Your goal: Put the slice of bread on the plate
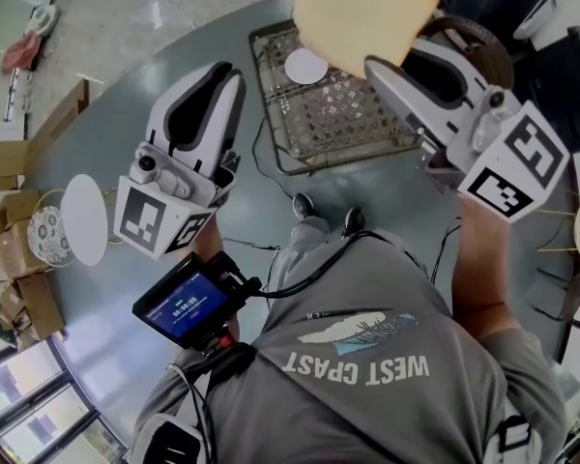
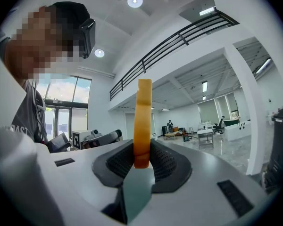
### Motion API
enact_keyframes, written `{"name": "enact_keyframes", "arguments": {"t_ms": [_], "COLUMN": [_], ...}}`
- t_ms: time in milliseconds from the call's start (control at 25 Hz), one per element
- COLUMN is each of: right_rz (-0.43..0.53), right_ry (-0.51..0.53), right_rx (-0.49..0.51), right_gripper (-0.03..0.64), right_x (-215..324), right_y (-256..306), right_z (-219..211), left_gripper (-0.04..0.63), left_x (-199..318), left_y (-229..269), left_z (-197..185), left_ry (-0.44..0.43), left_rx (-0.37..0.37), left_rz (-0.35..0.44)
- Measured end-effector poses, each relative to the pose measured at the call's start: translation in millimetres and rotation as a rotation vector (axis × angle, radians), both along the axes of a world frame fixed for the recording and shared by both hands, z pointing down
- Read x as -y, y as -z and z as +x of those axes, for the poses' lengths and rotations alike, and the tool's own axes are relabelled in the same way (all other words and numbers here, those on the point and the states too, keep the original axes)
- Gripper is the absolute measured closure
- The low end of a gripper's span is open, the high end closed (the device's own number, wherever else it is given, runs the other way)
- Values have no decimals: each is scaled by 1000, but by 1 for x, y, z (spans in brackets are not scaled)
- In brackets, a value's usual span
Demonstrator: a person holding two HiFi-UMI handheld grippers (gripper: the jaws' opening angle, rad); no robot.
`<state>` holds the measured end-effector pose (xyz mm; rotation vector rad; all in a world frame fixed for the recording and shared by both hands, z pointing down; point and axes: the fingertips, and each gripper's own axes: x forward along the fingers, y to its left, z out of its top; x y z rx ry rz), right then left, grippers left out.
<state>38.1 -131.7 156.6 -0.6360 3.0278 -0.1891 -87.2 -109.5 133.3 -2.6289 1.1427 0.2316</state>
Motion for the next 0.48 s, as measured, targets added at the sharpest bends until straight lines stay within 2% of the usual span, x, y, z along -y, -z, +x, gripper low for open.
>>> {"name": "enact_keyframes", "arguments": {"t_ms": [240,480], "right_rz": [-16,-28], "right_ry": [-39,-75], "right_rx": [0,-15], "right_gripper": [529,529], "right_x": [10,85], "right_y": [-18,-13], "right_z": [-28,-94], "left_gripper": [546,546], "left_x": [15,90], "left_y": [-20,-12], "left_z": [-28,-93], "left_ry": [-31,-66], "left_rx": [-3,-8], "left_rz": [-26,-38]}}
